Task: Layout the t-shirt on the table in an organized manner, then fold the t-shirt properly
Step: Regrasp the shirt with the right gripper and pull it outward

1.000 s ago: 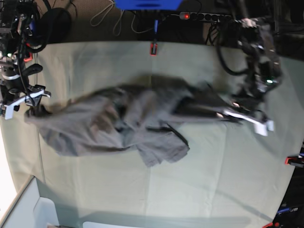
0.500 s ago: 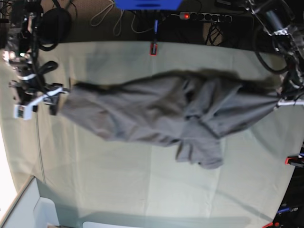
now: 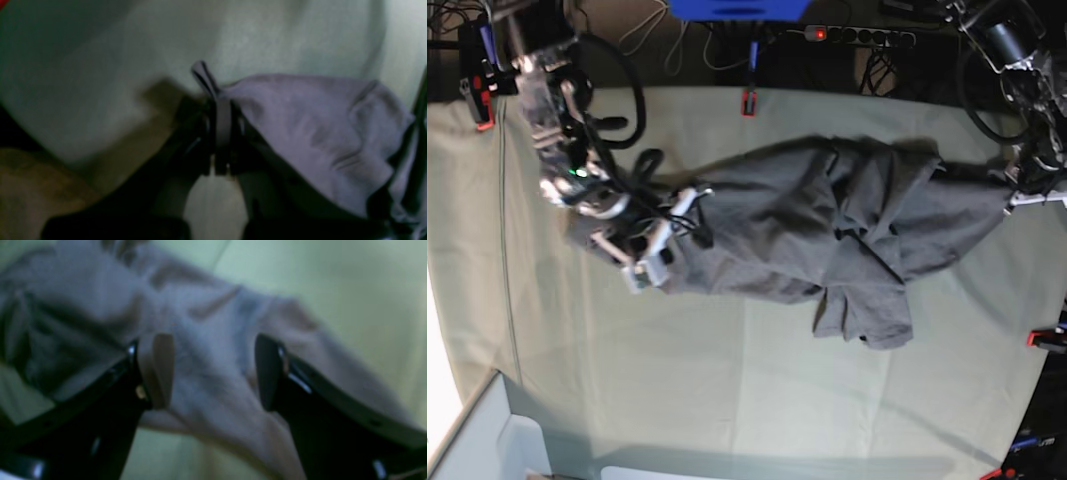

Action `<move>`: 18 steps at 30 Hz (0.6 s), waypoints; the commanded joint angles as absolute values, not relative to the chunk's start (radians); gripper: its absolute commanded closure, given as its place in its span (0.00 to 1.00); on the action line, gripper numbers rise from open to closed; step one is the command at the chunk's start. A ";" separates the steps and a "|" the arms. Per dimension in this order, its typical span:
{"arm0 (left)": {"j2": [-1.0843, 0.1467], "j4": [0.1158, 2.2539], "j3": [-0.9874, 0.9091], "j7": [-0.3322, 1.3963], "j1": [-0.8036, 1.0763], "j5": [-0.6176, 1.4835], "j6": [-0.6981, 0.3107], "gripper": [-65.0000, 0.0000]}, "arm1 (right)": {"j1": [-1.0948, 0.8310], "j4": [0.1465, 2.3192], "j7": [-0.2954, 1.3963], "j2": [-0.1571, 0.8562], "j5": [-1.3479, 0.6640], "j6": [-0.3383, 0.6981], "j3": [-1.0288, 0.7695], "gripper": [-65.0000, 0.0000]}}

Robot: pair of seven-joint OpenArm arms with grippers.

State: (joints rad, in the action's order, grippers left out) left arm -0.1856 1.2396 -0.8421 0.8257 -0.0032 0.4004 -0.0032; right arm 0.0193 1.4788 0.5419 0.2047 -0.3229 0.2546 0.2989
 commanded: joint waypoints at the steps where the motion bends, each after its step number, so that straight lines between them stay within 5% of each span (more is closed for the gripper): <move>1: -0.208 1.259 -0.843 0.812 -0.005 0.407 -0.007 1.00 | 0.071 1.461 0.518 0.213 -0.326 0.260 0.305 0.41; 18: -0.202 1.259 -0.848 0.812 0.010 0.407 -0.007 1.00 | 0.386 1.018 0.516 0.194 -0.326 0.263 0.320 0.41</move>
